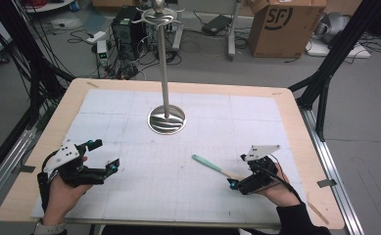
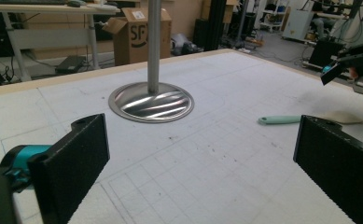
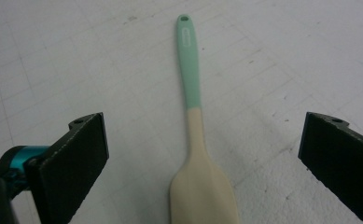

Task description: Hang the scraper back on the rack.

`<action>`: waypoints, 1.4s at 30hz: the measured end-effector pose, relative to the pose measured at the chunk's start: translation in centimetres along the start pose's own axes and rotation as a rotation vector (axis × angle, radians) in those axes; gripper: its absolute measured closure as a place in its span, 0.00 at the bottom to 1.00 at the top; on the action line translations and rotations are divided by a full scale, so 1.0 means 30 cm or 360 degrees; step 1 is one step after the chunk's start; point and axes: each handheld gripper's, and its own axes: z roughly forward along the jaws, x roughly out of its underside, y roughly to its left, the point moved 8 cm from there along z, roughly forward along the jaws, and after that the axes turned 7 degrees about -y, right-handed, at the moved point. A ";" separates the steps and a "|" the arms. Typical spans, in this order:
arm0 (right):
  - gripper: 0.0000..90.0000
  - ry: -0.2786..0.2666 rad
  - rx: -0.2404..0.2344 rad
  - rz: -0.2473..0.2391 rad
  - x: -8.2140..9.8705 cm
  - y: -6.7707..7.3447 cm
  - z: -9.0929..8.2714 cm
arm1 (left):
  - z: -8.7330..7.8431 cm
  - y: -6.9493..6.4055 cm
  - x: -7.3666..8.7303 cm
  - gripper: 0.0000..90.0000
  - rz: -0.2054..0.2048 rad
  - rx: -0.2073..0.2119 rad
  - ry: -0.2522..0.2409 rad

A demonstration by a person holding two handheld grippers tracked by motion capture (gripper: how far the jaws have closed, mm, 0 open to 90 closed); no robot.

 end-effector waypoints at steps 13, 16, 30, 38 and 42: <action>0.18 0.0260 -0.0042 -0.0065 -0.027 -0.008 0.065 | -0.001 -0.005 -0.001 0.05 -0.0004 0.0011 -0.0007; 0.26 0.0366 -0.0026 -0.0072 -0.026 -0.015 0.101 | -0.006 -0.002 -0.002 0.05 -0.0007 0.0012 -0.0008; 0.51 0.0627 -0.0023 -0.0156 -0.018 -0.015 0.157 | -0.015 0.008 0.002 0.05 -0.0015 0.0005 -0.0009; 0.66 0.0732 -0.0056 -0.0163 -0.022 -0.006 0.160 | -0.020 0.013 0.002 0.05 -0.0022 -0.0002 -0.0013; 0.69 0.0767 -0.0074 -0.0138 -0.021 -0.008 0.160 | -0.020 0.013 0.003 0.05 -0.0026 -0.0002 -0.0011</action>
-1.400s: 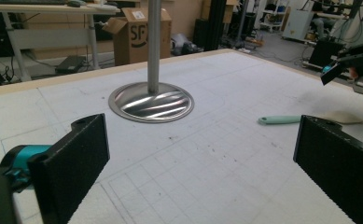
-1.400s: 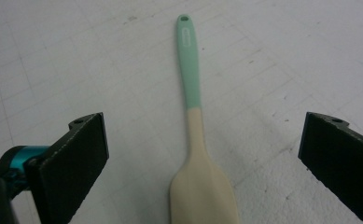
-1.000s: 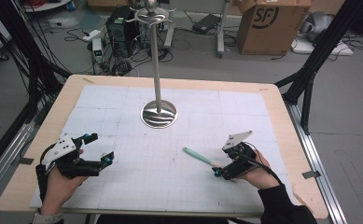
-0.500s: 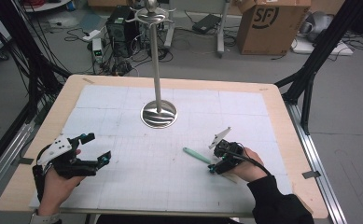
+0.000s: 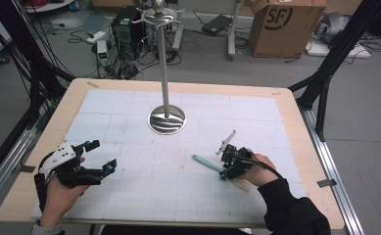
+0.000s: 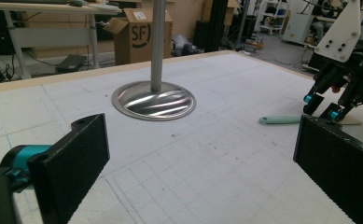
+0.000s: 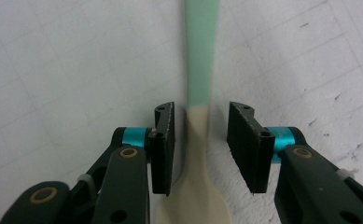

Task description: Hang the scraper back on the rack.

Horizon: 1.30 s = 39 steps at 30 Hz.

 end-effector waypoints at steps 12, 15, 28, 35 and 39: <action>0.86 0.0110 -0.0005 -0.0017 0.008 0.003 -0.006 | -0.007 0.005 0.003 0.05 -0.0002 -0.0010 0.0004; 0.89 0.0147 0.0011 -0.0018 0.002 0.009 -0.004 | -0.005 0.002 0.003 0.05 -0.0001 -0.0006 0.0005; 0.89 0.0069 0.0046 -0.0033 -0.013 0.018 -0.021 | -0.006 0.013 0.008 0.05 -0.0008 -0.0018 0.0010; 0.89 -0.0133 0.0094 0.0067 -0.012 -0.006 -0.068 | -0.008 0.013 0.007 0.05 -0.0007 -0.0013 0.0009; 0.89 -0.0296 0.0099 0.0163 -0.012 -0.018 -0.104 | -0.008 0.012 0.003 0.05 0.0005 -0.0030 -0.0006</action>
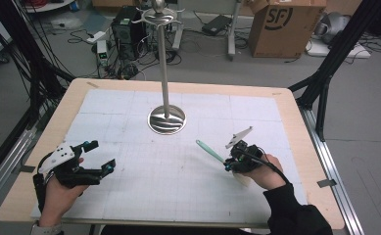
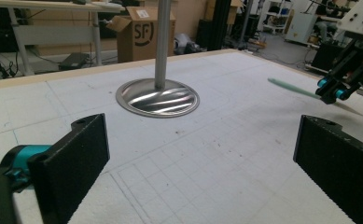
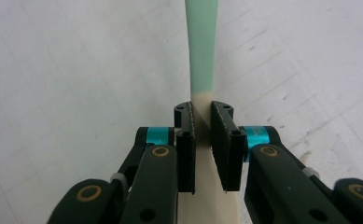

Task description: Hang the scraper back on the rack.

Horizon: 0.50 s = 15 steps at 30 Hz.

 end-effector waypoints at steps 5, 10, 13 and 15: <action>0.89 -0.0273 0.0036 0.0128 -0.018 -0.027 -0.044 | -0.006 0.008 -0.012 0.05 0.0005 -0.0032 -0.0041; 0.89 -0.0477 0.0021 0.0181 -0.048 -0.041 -0.074 | -0.007 0.011 -0.008 0.05 -0.0006 -0.0032 -0.0033; 0.89 -0.0612 -0.0016 0.0162 -0.075 -0.041 -0.096 | -0.004 0.008 -0.008 0.05 -0.0006 -0.0025 -0.0032; 0.89 -0.0722 -0.0028 0.0155 -0.100 -0.042 -0.115 | -0.004 0.007 -0.006 0.05 -0.0005 -0.0023 -0.0028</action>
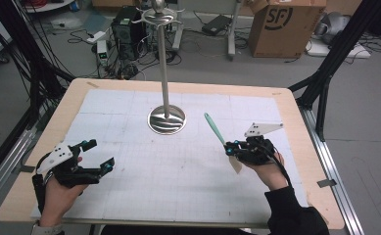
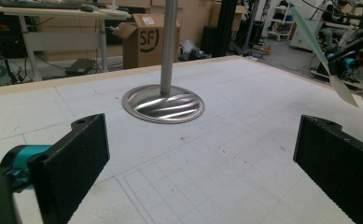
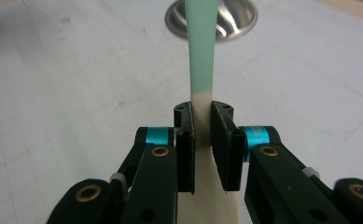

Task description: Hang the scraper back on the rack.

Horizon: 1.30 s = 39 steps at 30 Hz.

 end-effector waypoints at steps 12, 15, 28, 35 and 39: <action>0.89 -0.0247 0.0026 -0.0008 -0.089 0.002 0.007 | 0.005 -0.023 -0.009 0.05 -0.0042 0.0070 -0.0022; 0.89 -0.0325 0.0024 -0.0024 -0.133 0.009 0.015 | 0.007 -0.026 -0.003 0.05 -0.0036 0.0075 -0.0006; 0.89 -0.0517 -0.0015 -0.0169 -0.305 0.033 0.074 | -0.013 -0.010 0.002 0.05 -0.0010 0.0021 0.0006; 0.89 -0.0673 -0.0055 -0.0140 -0.399 0.006 0.091 | -0.019 -0.011 0.013 0.05 -0.0003 0.0013 0.0025; 0.89 -0.0724 -0.0108 -0.0107 -0.434 -0.006 0.105 | -0.029 -0.008 0.011 0.05 -0.0005 0.0004 0.0021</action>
